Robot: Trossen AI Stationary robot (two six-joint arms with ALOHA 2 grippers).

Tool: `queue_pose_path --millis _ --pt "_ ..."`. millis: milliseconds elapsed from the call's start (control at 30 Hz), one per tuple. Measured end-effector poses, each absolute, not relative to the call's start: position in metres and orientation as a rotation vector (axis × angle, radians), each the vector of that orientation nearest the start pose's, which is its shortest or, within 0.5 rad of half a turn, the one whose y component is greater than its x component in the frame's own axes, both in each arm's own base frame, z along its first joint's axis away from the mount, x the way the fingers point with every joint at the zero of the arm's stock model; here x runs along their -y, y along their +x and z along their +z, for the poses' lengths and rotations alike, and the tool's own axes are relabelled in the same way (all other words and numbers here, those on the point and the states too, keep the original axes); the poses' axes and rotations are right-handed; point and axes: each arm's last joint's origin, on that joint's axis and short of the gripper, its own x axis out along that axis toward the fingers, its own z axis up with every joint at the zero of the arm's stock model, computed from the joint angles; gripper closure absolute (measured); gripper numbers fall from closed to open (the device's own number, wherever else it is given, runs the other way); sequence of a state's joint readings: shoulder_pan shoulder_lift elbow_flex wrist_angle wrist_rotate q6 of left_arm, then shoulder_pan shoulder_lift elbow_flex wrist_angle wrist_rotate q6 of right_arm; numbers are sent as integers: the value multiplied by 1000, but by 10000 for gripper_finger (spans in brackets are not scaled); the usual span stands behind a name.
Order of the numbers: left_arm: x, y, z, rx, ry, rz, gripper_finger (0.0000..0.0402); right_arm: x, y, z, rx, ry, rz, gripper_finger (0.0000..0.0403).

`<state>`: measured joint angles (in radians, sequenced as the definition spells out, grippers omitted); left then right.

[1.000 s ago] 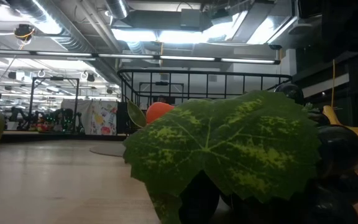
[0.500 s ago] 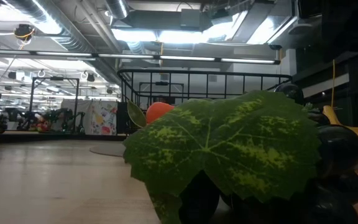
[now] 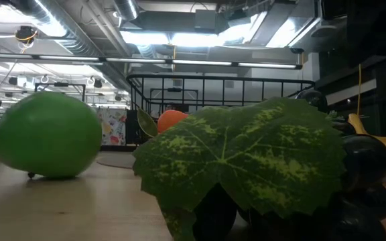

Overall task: Build produce basket
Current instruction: Put the green chili pepper into the wire basket

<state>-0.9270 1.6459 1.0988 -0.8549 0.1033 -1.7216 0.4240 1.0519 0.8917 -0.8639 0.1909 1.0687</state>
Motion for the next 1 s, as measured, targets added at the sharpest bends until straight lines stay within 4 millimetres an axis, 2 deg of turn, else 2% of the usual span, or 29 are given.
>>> queue_pose_path --millis 67,200,333,567,833,1000 --pt "249 174 197 -1564 -814 382 401 -73 176 271 -965 667 -321 263" --pt "272 168 202 -1495 -884 196 401 -73 176 271 -965 667 -321 263" --pt "286 154 197 -1404 -888 217 401 -73 176 271 -966 667 -320 263" --pt "297 139 181 -1414 -778 210 401 -73 176 271 -965 667 -320 263" --pt "295 144 180 -1329 -704 181 398 -73 176 271 -966 667 -320 263" --pt "293 145 180 -1316 -697 195 371 -73 176 271 -966 666 -320 263"
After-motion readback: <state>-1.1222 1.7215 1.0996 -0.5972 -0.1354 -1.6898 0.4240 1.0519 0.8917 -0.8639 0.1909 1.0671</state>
